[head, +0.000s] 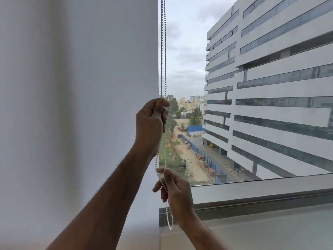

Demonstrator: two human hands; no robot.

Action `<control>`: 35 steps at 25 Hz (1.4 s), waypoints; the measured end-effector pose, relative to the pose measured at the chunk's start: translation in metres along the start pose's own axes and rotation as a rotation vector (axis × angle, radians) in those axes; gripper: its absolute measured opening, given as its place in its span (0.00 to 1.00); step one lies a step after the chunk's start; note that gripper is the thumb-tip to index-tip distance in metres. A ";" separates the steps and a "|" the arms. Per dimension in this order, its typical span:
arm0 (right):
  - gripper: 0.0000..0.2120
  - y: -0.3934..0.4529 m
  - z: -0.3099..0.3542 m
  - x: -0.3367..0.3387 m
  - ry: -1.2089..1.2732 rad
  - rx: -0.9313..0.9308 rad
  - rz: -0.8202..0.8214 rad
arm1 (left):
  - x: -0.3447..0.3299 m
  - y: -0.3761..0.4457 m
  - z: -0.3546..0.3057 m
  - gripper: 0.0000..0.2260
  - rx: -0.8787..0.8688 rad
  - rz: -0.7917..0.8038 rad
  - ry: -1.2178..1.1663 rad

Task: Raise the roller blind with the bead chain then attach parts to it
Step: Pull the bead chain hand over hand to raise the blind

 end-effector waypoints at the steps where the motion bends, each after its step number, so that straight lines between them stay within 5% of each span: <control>1: 0.21 0.003 0.001 0.001 -0.027 -0.024 -0.003 | 0.002 -0.006 0.003 0.20 -0.007 0.005 0.003; 4: 0.27 0.024 0.024 0.008 -0.092 -0.011 -0.065 | 0.007 -0.022 0.012 0.19 -0.011 -0.009 0.048; 15: 0.13 0.114 0.188 -0.024 0.335 0.115 -0.007 | 0.029 -0.076 0.061 0.15 0.033 -0.074 0.146; 28: 0.14 0.099 0.149 -0.021 0.235 0.161 -0.136 | 0.042 -0.125 0.104 0.17 0.271 0.001 0.084; 35: 0.13 0.077 0.118 -0.008 0.152 0.162 -0.174 | 0.043 -0.079 0.071 0.14 0.153 -0.103 0.206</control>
Point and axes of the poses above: each hand's wrist, its own y-axis towards the middle knuckle, its own x-axis out of the back of the hand, z = x × y, the point moved 6 cm from there along y, towards the middle knuckle, and after that the axes turned 1 degree about z, right-handed, at the moved point
